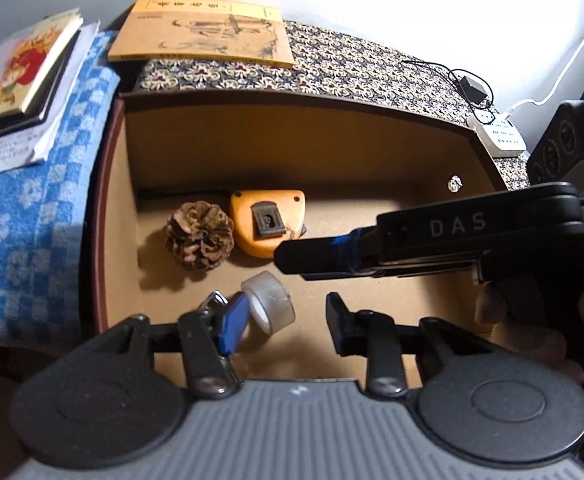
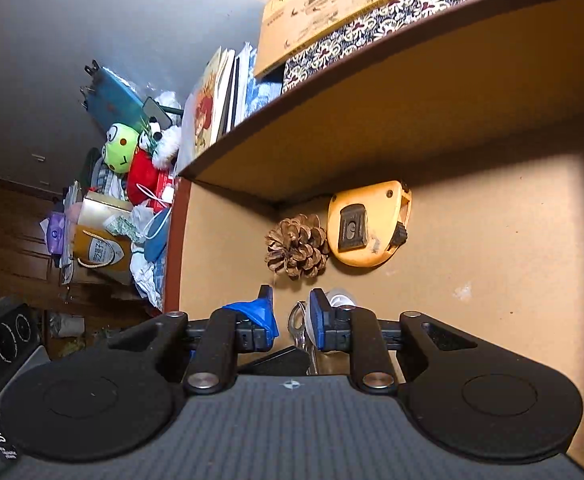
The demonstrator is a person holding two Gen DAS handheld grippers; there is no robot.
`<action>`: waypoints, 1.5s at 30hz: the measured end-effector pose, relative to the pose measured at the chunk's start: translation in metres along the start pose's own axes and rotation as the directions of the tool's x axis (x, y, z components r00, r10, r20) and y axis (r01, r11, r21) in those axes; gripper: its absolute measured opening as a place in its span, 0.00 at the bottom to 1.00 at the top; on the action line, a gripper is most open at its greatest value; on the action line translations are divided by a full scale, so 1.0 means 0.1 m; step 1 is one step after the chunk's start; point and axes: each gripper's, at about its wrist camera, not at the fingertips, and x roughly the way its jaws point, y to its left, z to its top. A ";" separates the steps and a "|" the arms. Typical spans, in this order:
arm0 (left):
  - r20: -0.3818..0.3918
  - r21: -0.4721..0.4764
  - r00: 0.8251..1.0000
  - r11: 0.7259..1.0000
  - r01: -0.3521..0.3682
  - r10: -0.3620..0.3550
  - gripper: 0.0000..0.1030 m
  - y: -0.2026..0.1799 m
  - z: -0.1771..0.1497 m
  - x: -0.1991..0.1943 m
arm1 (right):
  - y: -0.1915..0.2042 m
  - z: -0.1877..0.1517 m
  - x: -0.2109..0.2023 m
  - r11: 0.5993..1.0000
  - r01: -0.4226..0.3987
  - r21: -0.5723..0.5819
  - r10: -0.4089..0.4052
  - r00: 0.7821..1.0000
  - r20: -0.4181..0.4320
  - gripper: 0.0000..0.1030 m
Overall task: Organize rigid objects
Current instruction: 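Open the right gripper to release the tape roll beside the tape measure, then withdraw the right gripper from the box toward the blue tape dispenser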
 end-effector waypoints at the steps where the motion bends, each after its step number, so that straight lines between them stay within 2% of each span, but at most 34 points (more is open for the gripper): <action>1: 0.006 0.003 1.000 1.000 -0.008 0.008 0.31 -0.01 0.00 -0.01 | 0.01 -0.01 -0.02 1.000 0.000 -0.001 0.000 1.000 0.007 0.02; 9: 0.049 0.014 0.997 0.998 -0.057 0.056 0.32 -0.11 -0.04 -0.14 | 0.15 -0.15 -0.18 0.998 0.037 -0.041 -0.033 0.997 0.075 0.04; 14: 0.082 0.038 0.991 0.993 -0.112 0.109 0.45 -0.20 -0.10 -0.26 | 0.24 -0.28 -0.28 0.996 0.055 -0.073 -0.046 0.992 0.121 0.05; 19: 0.119 0.062 0.983 0.987 -0.151 0.143 0.52 -0.29 -0.18 -0.35 | 0.27 -0.40 -0.34 0.993 0.078 -0.093 -0.063 0.985 0.160 0.05; 31: 0.193 0.032 0.943 0.959 -0.281 0.270 0.66 -0.41 -0.35 -0.55 | 0.35 -0.67 -0.58 0.984 0.128 -0.127 -0.090 0.959 0.268 0.05; 45: 0.217 0.005 0.904 0.925 -0.379 0.369 0.69 -0.53 -0.58 -0.82 | 0.38 -1.03 -0.85 0.976 0.158 -0.147 -0.096 0.928 0.359 0.05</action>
